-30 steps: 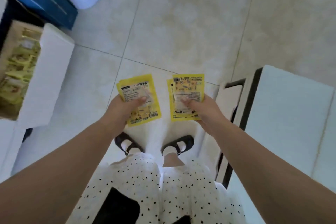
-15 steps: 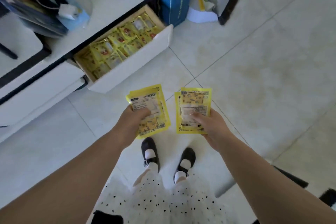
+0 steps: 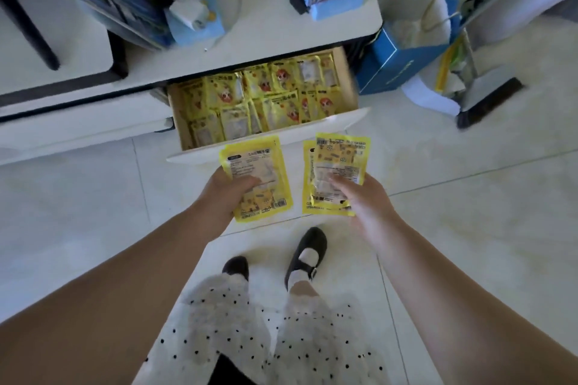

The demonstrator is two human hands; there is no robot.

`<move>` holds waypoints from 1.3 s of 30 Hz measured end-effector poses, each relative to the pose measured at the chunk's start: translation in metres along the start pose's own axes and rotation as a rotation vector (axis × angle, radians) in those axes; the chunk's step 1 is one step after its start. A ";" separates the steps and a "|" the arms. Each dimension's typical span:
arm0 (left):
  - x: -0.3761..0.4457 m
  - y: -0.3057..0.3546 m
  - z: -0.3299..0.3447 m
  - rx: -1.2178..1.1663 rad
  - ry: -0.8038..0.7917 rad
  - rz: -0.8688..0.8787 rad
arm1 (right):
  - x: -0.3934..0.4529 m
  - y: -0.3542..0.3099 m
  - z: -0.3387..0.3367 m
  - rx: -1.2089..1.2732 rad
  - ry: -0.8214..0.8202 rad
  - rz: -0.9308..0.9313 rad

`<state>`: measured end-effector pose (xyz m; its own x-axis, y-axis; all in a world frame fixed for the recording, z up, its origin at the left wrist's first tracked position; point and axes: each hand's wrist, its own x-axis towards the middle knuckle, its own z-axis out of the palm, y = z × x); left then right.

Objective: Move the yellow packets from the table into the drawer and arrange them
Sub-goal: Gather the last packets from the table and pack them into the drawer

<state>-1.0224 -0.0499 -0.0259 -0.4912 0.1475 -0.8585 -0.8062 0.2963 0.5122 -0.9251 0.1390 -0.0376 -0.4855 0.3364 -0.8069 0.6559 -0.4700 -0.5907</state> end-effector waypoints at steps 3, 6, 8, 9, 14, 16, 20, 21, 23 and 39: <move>0.041 0.015 0.010 -0.047 0.035 -0.001 | 0.051 -0.021 0.006 -0.095 -0.023 0.004; 0.099 0.028 0.016 -0.089 0.058 0.025 | 0.111 -0.037 0.019 -0.172 -0.037 -0.005; 0.145 0.036 0.017 -0.085 0.074 0.035 | 0.156 -0.043 0.026 -0.207 -0.037 -0.031; 0.168 0.038 0.017 -0.082 0.080 0.029 | 0.178 -0.046 0.030 -0.231 -0.030 -0.041; 0.271 0.052 0.025 -0.008 0.066 0.012 | 0.289 -0.056 0.043 -0.400 0.030 -0.081; 0.306 0.057 0.031 0.033 0.087 0.050 | 0.328 -0.058 0.044 -0.480 0.040 -0.107; 0.367 0.061 0.033 0.072 0.174 0.164 | 0.390 -0.064 0.052 -0.461 0.048 -0.134; 0.379 0.060 0.033 0.062 0.188 0.190 | 0.398 -0.063 0.055 -0.450 0.041 -0.140; 0.394 0.059 0.034 0.094 0.255 0.236 | 0.413 -0.062 0.059 -0.424 0.040 -0.157; 0.409 0.055 0.047 0.781 0.789 0.354 | 0.441 -0.056 0.062 -0.729 0.184 -0.475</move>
<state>-1.2522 0.0713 -0.3496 -0.9386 -0.2083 -0.2749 -0.2953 0.8972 0.3284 -1.2116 0.2628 -0.3595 -0.7407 0.5190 -0.4266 0.6440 0.3676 -0.6710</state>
